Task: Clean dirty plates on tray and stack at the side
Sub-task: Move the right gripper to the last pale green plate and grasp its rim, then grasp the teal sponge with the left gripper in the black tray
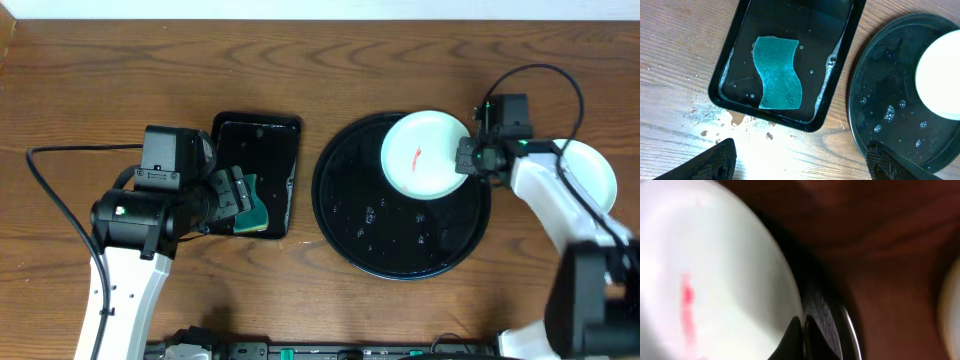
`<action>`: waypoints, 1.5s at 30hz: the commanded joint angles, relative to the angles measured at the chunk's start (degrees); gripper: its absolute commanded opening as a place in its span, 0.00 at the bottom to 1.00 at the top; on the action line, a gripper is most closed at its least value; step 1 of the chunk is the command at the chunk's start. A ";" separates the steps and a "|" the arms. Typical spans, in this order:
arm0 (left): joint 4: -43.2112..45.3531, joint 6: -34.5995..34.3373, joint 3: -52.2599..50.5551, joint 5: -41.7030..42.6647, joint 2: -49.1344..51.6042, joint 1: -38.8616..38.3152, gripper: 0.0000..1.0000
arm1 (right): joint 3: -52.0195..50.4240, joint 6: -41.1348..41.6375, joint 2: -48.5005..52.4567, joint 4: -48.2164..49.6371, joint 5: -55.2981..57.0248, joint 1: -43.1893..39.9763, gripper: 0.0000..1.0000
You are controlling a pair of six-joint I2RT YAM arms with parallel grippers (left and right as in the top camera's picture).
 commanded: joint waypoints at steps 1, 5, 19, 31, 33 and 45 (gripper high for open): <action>-0.17 0.33 0.59 0.55 -0.04 0.15 0.83 | -0.09 0.70 -8.79 -5.05 -2.86 1.92 0.01; -0.15 0.33 0.59 0.55 -0.04 0.15 0.83 | -0.13 2.32 -11.96 -15.19 -5.33 4.74 0.01; 0.13 0.31 0.59 0.55 -0.04 0.15 0.83 | -12.74 8.68 -11.47 -6.01 -5.35 9.75 0.02; 0.20 -0.09 -1.92 -0.59 1.31 0.13 0.82 | -10.75 -3.15 -19.74 -11.17 -11.10 9.75 0.32; 2.16 -0.11 -4.81 -2.47 2.71 0.13 0.79 | -10.73 -4.28 -23.54 -11.02 -14.12 9.75 0.35; 25.29 -4.81 -15.58 -2.60 22.53 -0.09 0.55 | -10.73 -4.17 -34.32 -11.72 -19.50 9.77 0.39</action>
